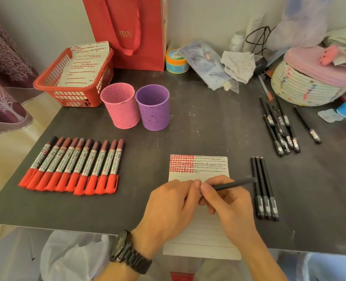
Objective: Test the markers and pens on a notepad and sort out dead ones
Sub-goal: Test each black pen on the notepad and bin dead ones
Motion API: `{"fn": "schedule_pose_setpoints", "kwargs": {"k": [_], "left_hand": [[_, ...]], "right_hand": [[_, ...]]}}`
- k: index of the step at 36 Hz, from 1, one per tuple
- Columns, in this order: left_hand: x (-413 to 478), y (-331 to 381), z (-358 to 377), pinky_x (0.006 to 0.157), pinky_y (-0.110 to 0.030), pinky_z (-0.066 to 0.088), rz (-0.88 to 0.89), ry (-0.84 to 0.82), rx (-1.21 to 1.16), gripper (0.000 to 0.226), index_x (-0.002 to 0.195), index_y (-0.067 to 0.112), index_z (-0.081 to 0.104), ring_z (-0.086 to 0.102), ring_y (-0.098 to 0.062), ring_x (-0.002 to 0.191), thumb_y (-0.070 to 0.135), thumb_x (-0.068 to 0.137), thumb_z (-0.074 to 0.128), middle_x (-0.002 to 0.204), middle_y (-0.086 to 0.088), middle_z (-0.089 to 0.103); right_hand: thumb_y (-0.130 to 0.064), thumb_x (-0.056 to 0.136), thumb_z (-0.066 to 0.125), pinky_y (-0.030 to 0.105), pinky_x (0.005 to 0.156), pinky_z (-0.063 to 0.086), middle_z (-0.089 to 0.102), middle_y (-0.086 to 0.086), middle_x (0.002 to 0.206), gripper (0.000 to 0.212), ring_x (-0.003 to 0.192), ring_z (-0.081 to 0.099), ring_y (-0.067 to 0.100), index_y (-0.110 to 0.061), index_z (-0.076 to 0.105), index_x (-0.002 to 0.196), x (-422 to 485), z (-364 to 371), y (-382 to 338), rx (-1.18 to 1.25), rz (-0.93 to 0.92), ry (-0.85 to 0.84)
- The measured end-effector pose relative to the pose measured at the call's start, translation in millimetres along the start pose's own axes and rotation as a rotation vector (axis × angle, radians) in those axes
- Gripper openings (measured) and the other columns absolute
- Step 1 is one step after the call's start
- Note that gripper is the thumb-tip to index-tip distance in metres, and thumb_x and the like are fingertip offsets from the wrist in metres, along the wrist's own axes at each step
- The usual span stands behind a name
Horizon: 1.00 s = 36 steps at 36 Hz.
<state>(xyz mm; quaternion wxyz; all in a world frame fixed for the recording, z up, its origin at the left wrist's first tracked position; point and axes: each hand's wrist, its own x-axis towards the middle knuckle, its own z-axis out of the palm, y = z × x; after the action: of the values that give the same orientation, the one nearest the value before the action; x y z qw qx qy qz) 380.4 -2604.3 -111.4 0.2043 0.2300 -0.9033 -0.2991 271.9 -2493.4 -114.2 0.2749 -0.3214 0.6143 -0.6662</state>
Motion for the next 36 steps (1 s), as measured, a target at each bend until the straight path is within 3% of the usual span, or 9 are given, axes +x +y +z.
{"fn": "schedule_pose_setpoints", "kwargs": {"k": [4, 7, 11, 15, 18, 20, 27, 32, 36], "left_hand": [[-3.1, -10.9, -3.3, 0.048, -0.025, 0.024, -0.099, -0.01, 0.016, 0.058, 0.045, 0.028, 0.032, 0.042, -0.013, 0.049, 0.056, 0.096, 0.026, 0.042, 0.01, 0.04], [0.5, -27.5, -21.0, 0.053, -0.035, 0.024, -0.176, 0.057, 0.057, 0.064, 0.046, 0.016, 0.028, 0.037, -0.02, 0.05, 0.063, 0.09, 0.022, 0.04, 0.002, 0.038], [5.8, -42.7, -53.0, 0.052, -0.039, 0.039, -0.154, 0.153, 0.003, 0.065, 0.057, 0.022, 0.041, 0.048, -0.014, 0.052, 0.069, 0.097, 0.018, 0.05, 0.003, 0.047], [28.4, -41.6, -46.4, 0.058, -0.031, 0.044, -0.16, 0.071, 0.002, 0.051, 0.081, 0.033, 0.051, 0.06, -0.002, 0.07, 0.076, 0.092, 0.025, 0.081, 0.022, 0.063], [42.9, -37.5, -21.6, 0.075, -0.032, 0.052, -0.111, -0.069, 0.059, 0.024, 0.093, 0.039, 0.042, 0.062, -0.001, 0.094, 0.062, 0.091, 0.048, 0.114, 0.025, 0.066], [42.2, -36.4, -4.6, 0.081, -0.025, 0.045, -0.062, -0.11, 0.09, 0.023, 0.102, 0.037, 0.043, 0.056, -0.003, 0.111, 0.052, 0.091, 0.056, 0.132, 0.025, 0.057], [14.5, -41.2, 3.7, 0.077, -0.004, 0.032, -0.118, -0.107, 0.007, 0.035, 0.118, 0.047, 0.043, 0.043, 0.012, 0.119, 0.049, 0.089, 0.063, 0.136, 0.029, 0.047], [2.2, -36.9, 2.3, 0.08, -0.011, 0.032, -0.134, -0.092, 0.013, 0.04, 0.122, 0.043, 0.046, 0.043, 0.009, 0.121, 0.05, 0.087, 0.065, 0.137, 0.026, 0.051], [0.0, -34.0, 2.5, 0.076, -0.003, 0.029, -0.149, -0.084, 0.034, 0.039, 0.119, 0.041, 0.046, 0.047, 0.005, 0.119, 0.05, 0.087, 0.067, 0.136, 0.024, 0.052]], "right_hand": [[-0.039, 0.085, 0.069, 0.02, 0.052, 0.046, 0.068, 0.007, 0.062, 0.016, 0.052, 0.056, 0.012, -0.024, 0.071, 0.08, 1.3, -2.1, 2.1, 0.032, 0.036, -0.027], [-0.035, 0.082, 0.07, 0.02, 0.052, 0.044, 0.063, 0.003, 0.059, 0.014, 0.052, 0.053, 0.013, -0.022, 0.071, 0.076, 4.9, -11.5, 3.2, 0.179, 0.061, 0.037], [-0.03, 0.084, 0.069, 0.02, 0.051, 0.044, 0.062, 0.003, 0.059, 0.012, 0.053, 0.054, 0.013, -0.021, 0.07, 0.077, 1.5, -8.6, 6.0, 0.171, 0.057, -0.011], [-0.03, 0.08, 0.066, 0.02, 0.047, 0.04, 0.055, 0.0, 0.058, 0.014, 0.049, 0.05, 0.013, -0.021, 0.067, 0.069, 3.7, -7.8, 6.7, 0.236, 0.069, 0.085], [-0.025, 0.083, 0.064, 0.021, 0.044, 0.039, 0.054, 0.002, 0.054, 0.014, 0.044, 0.049, 0.014, -0.02, 0.064, 0.069, 4.6, -5.7, 6.2, 0.268, 0.071, 0.158], [-0.018, 0.086, 0.058, 0.023, 0.043, 0.04, 0.056, 0.009, 0.054, 0.015, 0.043, 0.049, 0.018, -0.019, 0.067, 0.074, 4.7, -5.3, 4.8, 0.298, 0.089, 0.179], [-0.036, 0.094, 0.066, 0.03, 0.048, 0.048, 0.066, 0.011, 0.07, 0.023, 0.048, 0.059, 0.024, -0.015, 0.065, 0.085, 13.2, -6.8, -6.8, 0.131, 0.083, 0.229], [-0.036, 0.094, 0.072, 0.025, 0.048, 0.052, 0.07, 0.008, 0.066, 0.021, 0.05, 0.066, 0.019, -0.022, 0.063, 0.08, 32.2, -3.0, -11.9, -0.101, 0.053, 0.199], [-0.041, 0.086, 0.079, 0.021, 0.046, 0.048, 0.068, 0.006, 0.059, 0.027, 0.046, 0.063, 0.015, -0.024, 0.065, 0.072, 41.2, 0.5, -6.0, -0.207, 0.066, 0.201]]}}
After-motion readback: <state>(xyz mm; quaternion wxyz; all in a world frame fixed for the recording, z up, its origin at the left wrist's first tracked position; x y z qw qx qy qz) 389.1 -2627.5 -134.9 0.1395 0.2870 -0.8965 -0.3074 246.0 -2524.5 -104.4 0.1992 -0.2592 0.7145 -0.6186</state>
